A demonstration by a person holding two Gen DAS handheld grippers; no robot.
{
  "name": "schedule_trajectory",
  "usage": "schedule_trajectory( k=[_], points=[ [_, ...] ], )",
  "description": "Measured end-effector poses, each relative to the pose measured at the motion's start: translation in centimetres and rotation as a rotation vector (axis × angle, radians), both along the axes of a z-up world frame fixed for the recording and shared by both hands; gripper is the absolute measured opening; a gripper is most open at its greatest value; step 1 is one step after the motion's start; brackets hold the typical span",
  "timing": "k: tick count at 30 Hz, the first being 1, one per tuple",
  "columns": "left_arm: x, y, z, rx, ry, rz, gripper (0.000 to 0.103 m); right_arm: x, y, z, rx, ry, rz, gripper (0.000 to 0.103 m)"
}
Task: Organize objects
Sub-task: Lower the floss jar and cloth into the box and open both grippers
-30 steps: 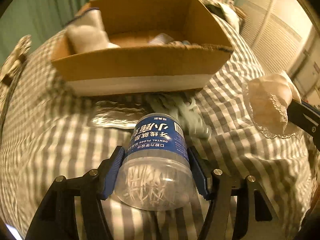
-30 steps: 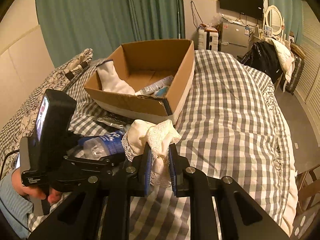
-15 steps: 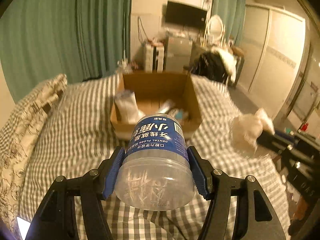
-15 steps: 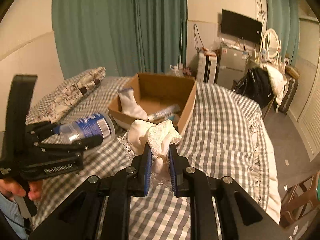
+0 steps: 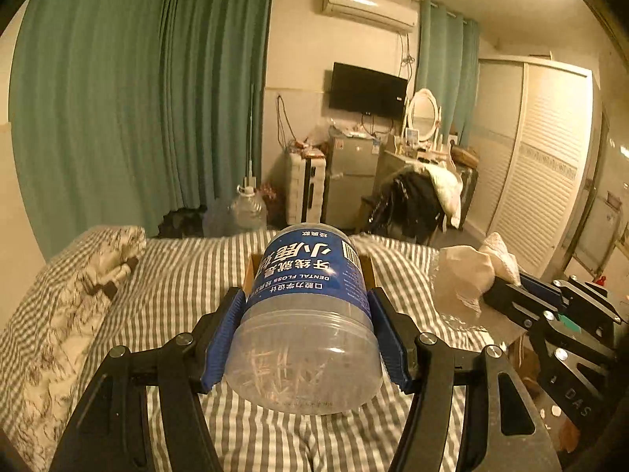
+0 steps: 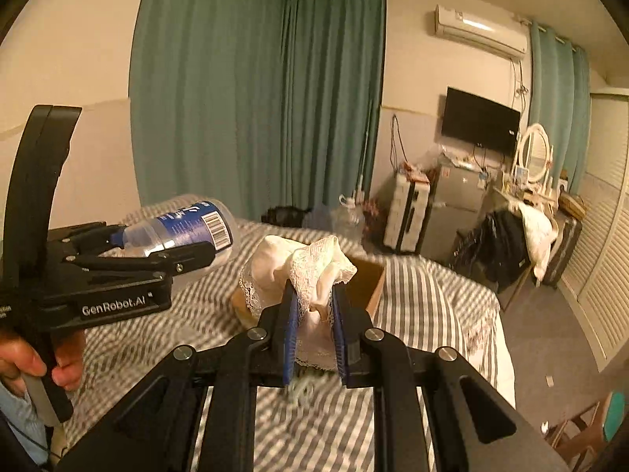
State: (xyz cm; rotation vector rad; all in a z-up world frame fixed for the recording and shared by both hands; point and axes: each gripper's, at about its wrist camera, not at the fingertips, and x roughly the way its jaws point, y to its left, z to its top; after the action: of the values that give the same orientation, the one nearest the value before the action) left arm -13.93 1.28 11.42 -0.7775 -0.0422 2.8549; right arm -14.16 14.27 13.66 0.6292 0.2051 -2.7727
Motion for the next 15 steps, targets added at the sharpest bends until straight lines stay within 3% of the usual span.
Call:
schedule_trajectory(
  k=[8, 15],
  points=[
    [-6.8, 0.6, -0.7, -0.010, -0.011, 0.021, 0.065, -7.5, -0.2, 0.7, -0.014, -0.015, 0.006, 0.015],
    [-14.4, 1.7, -5.0, -0.043, -0.065, 0.021, 0.065, -16.6, 0.2, -2.9, -0.017, -0.092, -0.022, 0.015]
  ],
)
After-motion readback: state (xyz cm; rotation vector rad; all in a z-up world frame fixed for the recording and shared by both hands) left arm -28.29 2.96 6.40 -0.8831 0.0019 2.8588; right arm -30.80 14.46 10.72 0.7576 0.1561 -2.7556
